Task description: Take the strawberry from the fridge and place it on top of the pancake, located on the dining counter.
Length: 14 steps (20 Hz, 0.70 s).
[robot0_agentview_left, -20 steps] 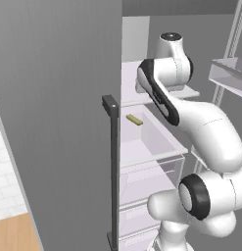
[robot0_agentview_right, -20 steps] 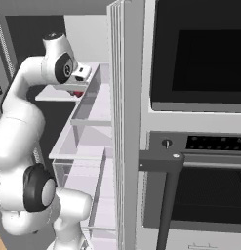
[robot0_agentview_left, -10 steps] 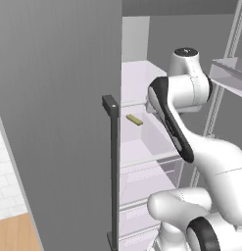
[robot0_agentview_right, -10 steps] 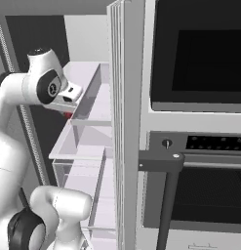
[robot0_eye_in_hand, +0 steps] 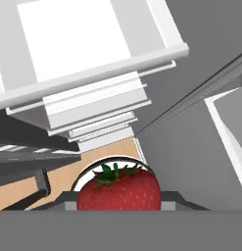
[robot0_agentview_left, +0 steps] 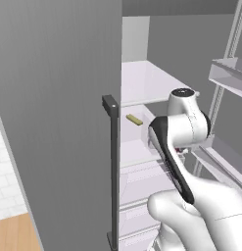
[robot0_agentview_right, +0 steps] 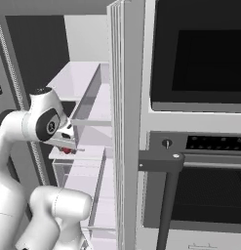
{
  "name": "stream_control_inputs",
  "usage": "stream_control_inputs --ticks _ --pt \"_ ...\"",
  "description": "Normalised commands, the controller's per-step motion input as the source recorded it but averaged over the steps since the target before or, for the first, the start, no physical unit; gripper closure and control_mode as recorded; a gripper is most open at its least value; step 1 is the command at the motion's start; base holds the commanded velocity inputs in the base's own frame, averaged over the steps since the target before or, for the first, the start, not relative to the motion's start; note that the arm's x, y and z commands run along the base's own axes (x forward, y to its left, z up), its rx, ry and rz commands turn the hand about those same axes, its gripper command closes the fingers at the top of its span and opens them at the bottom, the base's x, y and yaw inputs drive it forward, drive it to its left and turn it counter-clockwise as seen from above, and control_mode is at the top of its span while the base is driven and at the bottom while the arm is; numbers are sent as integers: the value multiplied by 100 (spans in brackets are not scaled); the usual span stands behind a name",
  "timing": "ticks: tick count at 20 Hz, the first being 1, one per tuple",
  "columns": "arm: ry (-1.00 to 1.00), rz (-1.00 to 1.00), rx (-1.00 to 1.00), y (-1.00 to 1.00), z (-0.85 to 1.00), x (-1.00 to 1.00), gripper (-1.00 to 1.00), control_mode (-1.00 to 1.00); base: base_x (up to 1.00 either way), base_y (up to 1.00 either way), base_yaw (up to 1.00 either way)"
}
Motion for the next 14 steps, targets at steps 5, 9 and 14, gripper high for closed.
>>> stream_control_inputs --ticks 5,9,14 --pt "-7 0 1 -16 -62 10 100 -100 0 0 0" --pt "-2 0 0 0 -26 7 100 -100 0 0 0" --pt "-5 0 1 0 -4 0 100 -100 0 0 0"
